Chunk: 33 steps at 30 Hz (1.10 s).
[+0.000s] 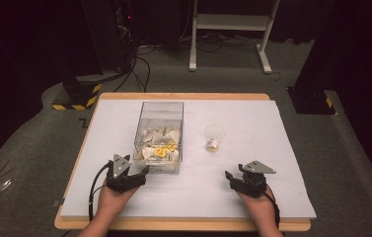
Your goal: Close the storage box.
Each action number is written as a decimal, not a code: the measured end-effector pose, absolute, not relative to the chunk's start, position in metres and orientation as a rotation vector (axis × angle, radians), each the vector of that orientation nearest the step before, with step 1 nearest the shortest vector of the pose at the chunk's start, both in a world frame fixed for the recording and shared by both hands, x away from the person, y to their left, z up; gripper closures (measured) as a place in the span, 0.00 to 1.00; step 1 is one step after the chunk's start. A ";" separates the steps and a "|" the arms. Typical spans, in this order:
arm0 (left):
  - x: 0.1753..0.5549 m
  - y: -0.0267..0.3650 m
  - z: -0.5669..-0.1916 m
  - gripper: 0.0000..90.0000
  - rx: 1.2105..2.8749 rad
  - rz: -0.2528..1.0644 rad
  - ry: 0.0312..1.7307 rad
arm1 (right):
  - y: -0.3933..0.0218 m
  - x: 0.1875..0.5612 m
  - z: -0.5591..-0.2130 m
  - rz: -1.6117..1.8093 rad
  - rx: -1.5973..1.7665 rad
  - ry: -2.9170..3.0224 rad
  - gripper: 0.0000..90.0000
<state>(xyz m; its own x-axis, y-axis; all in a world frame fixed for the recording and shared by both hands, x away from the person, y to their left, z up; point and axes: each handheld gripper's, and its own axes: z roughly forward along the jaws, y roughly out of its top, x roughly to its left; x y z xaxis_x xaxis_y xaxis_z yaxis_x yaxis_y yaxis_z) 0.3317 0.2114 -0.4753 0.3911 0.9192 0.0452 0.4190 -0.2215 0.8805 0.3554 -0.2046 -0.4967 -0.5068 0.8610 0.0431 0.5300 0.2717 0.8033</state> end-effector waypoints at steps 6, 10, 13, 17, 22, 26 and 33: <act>0.337 0.212 -0.476 0.22 1.801 0.743 1.172 | -0.205 0.356 -0.497 1.114 1.255 2.148 0.43; 0.340 0.212 -0.476 0.22 1.803 0.751 1.169 | -0.205 0.356 -0.498 1.111 1.261 2.153 0.43; 0.342 0.211 -0.476 0.22 1.800 0.749 1.176 | -0.205 0.356 -0.497 1.114 1.253 2.149 0.43; 0.347 0.212 -0.475 0.23 1.802 0.756 1.183 | -0.204 0.356 -0.498 1.112 1.261 2.153 0.43; 0.354 0.211 -0.475 0.24 1.802 0.756 1.188 | -0.204 0.356 -0.498 1.114 1.255 2.151 0.43; 0.360 0.210 -0.475 0.26 1.805 0.760 1.195 | -0.204 0.356 -0.499 1.111 1.261 2.155 0.43; 0.370 0.209 -0.478 0.28 1.795 0.759 1.222 | -0.204 0.356 -0.499 1.111 1.264 2.156 0.43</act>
